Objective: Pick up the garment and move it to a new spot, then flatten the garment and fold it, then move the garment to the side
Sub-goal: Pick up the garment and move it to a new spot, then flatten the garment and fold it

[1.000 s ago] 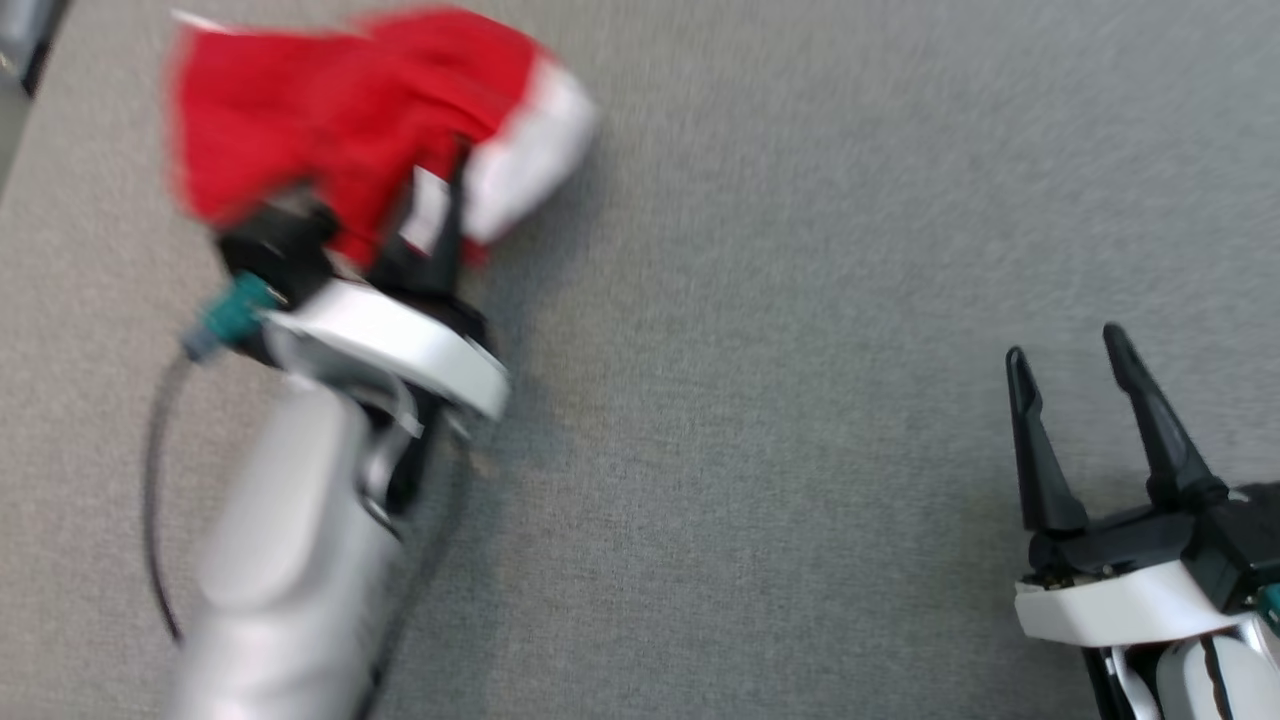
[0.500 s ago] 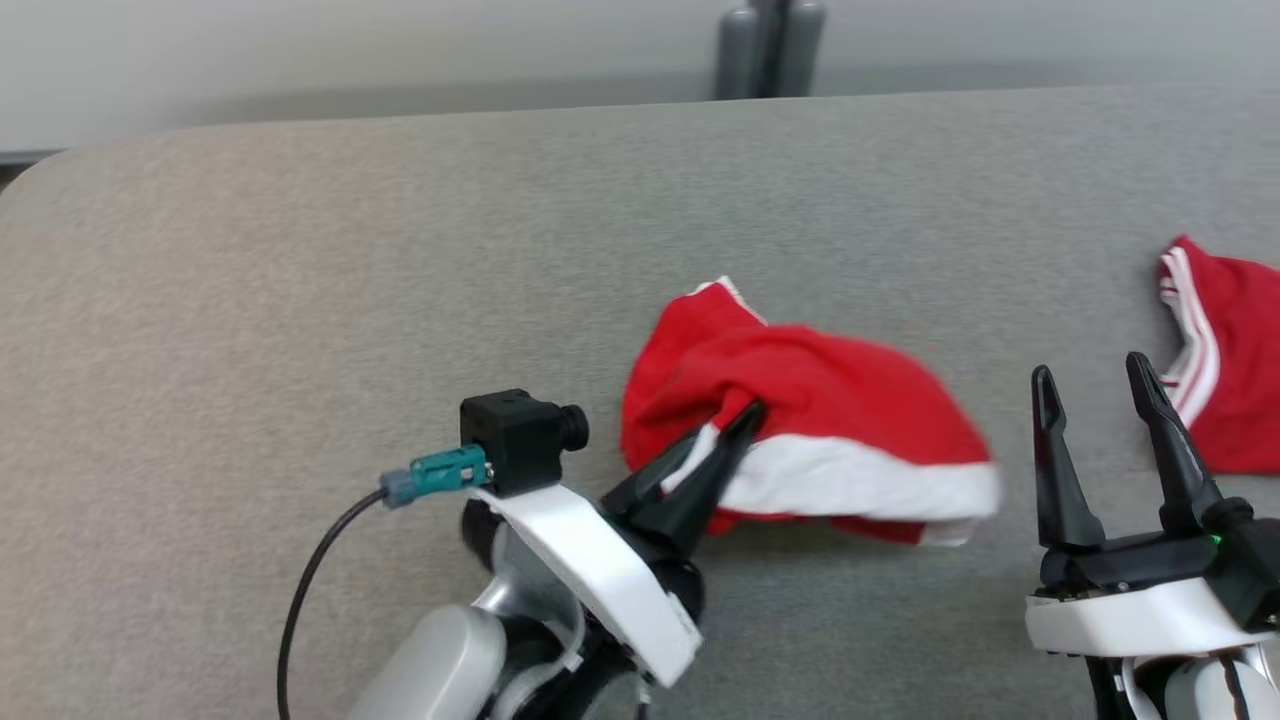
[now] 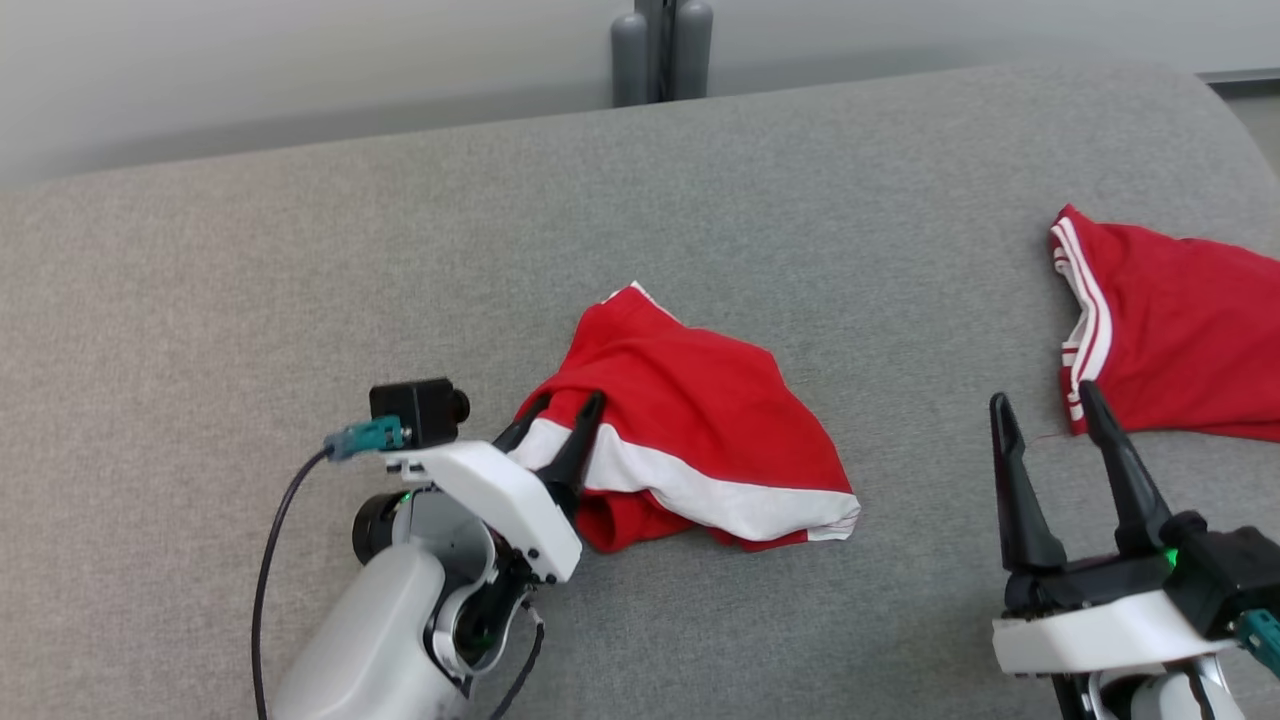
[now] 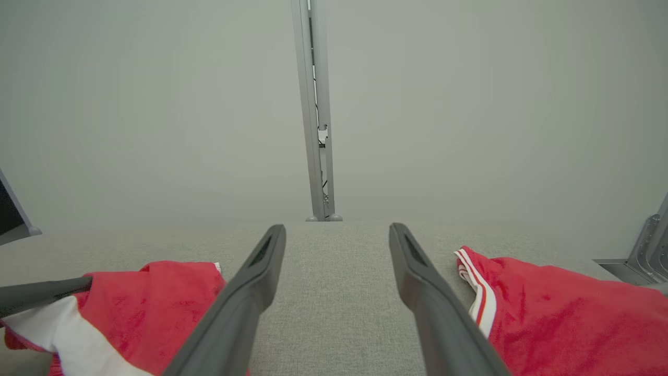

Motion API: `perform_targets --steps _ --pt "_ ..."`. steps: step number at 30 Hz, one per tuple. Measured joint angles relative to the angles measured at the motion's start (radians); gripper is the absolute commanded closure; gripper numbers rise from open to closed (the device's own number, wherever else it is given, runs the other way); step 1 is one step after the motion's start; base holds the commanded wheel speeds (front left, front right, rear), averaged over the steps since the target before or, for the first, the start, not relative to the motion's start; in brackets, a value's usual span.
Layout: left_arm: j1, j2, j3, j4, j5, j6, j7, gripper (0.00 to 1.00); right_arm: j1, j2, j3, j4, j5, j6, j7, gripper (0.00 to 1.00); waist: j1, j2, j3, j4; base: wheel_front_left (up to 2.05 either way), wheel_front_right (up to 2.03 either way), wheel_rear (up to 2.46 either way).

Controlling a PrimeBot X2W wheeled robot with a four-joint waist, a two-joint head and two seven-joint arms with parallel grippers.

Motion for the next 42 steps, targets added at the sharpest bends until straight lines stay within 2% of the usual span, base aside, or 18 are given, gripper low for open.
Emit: perform_targets --steps 2,5,8,11,12,14,18,20,22,24,27,33,37,42 --pt "0.033 0.006 0.0 -0.016 0.009 -0.009 -0.051 0.0 0.019 0.0 -0.007 0.005 0.0 0.0 0.0 0.0 0.0 0.0 -0.015 -0.006 0.0 0.0 0.0" --pt "0.135 0.053 0.014 -0.093 0.028 -0.005 -0.134 0.0 0.052 0.0 -0.034 0.003 -0.001 0.0 0.0 0.0 0.0 0.0 -0.048 -0.009 0.0 0.0 0.0" --pt "0.265 0.1 0.039 -0.209 0.053 0.039 -0.214 0.0 0.095 0.0 -0.071 -0.011 -0.021 0.0 0.0 0.0 0.0 0.0 -0.086 -0.005 0.0 0.0 0.0" --pt "0.404 0.141 0.059 -0.316 0.098 0.108 -0.279 0.0 0.127 0.0 -0.094 -0.033 -0.048 0.0 0.0 0.0 0.0 0.0 -0.123 0.008 0.0 0.0 0.0" --pt "0.404 0.141 0.059 -0.316 0.098 0.108 -0.279 0.0 0.127 0.0 -0.094 -0.033 -0.048 0.0 0.0 0.0 0.0 0.0 -0.123 0.008 0.0 0.0 0.0" --pt "0.521 0.154 0.091 -0.389 0.108 0.152 -0.322 0.0 0.154 0.0 -0.123 -0.053 -0.072 0.0 0.0 0.0 -0.0001 0.0 -0.157 0.026 0.0 0.0 0.0" --pt "0.605 0.15 0.133 -0.422 0.128 0.176 -0.347 0.0 0.182 0.0 -0.138 -0.062 -0.091 0.0 0.0 0.0 0.0 0.0 -0.186 0.046 0.0 0.0 0.0" --pt "0.644 0.156 0.146 -0.418 0.175 0.185 -0.351 0.0 0.192 0.0 -0.144 -0.062 -0.099 0.0 0.0 0.0 0.0 0.0 -0.204 0.057 0.0 0.0 0.0" --pt "0.681 0.13 0.202 -0.427 0.201 0.193 -0.354 0.0 0.202 0.0 -0.154 -0.061 -0.106 0.0 0.0 0.0 0.0 0.0 -0.221 0.064 0.0 0.0 0.0" --pt "0.702 0.101 0.264 -0.449 0.264 0.188 -0.355 0.0 0.213 0.0 -0.168 -0.06 -0.104 0.0 0.0 0.0 0.0 0.0 -0.234 0.071 0.0 0.0 0.0" --pt "0.737 0.062 0.334 -0.46 0.36 0.156 -0.355 0.0 0.22 0.0 -0.17 -0.053 -0.095 0.0 0.0 0.0 0.0 0.0 -0.243 0.078 0.0 0.0 0.0" --pt "0.754 0.014 0.435 -0.5 0.487 0.059 -0.355 0.0 0.242 0.0 -0.174 -0.02 -0.083 0.0 0.0 0.0 -0.0001 0.0 -0.243 0.087 0.0 0.0 0.0" --pt "0.753 -0.002 0.486 -0.496 0.521 0.015 -0.355 0.0 0.248 0.0 -0.174 -0.01 -0.078 0.0 0.0 0.0 0.0 0.0 -0.241 0.086 0.0 0.0 0.0" --pt "0.747 -0.007 0.518 -0.497 0.546 -0.012 -0.355 0.0 0.248 0.0 -0.172 0.001 -0.072 0.0 0.0 0.0 0.0 0.0 -0.237 0.081 0.0 0.0 0.0"
